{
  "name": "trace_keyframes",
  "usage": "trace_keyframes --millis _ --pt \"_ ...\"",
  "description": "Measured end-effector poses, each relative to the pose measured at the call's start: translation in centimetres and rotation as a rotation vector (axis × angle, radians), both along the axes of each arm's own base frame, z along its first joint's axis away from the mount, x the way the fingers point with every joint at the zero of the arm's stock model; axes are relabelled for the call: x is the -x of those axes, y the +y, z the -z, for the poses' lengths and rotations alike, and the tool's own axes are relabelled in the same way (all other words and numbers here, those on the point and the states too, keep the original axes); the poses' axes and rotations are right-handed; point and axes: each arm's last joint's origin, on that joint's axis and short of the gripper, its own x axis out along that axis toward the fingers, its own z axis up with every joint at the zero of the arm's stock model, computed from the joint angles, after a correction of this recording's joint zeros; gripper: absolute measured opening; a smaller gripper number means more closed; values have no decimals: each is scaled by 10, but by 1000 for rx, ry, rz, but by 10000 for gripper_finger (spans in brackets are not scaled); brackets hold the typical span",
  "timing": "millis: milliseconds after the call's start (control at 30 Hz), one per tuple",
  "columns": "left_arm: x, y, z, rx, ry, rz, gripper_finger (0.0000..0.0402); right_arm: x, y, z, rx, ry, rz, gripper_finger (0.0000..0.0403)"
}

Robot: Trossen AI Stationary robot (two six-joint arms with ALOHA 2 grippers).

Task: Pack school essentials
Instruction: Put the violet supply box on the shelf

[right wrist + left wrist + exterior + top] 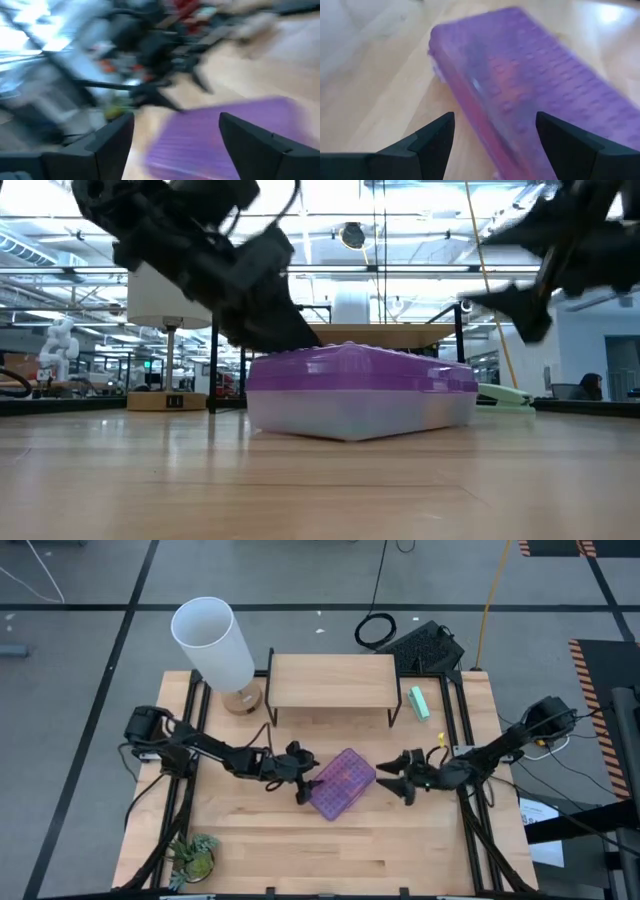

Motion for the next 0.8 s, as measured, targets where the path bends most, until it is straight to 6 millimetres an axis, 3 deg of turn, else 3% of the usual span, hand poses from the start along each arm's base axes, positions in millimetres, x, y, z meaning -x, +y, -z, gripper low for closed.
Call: trace_keyframes --millis 100,167,400,600,800 --pt "8 -3 -19 -75 -24 -9 282 1 5 -10 69 -79 -71 299" --pt "11 0 -25 -122 -19 -36 282 1 4 -7 112 -41 -42 299" --pt "10 5 -20 -122 1 -88 282 4 -2 15 59 142 114 289" --pt "6 10 -6 -121 39 -118 282 2 0 4 35 42 78 289" --pt "7 10 -20 -130 -14 -106 282 2 2 -1 65 5 18 289"
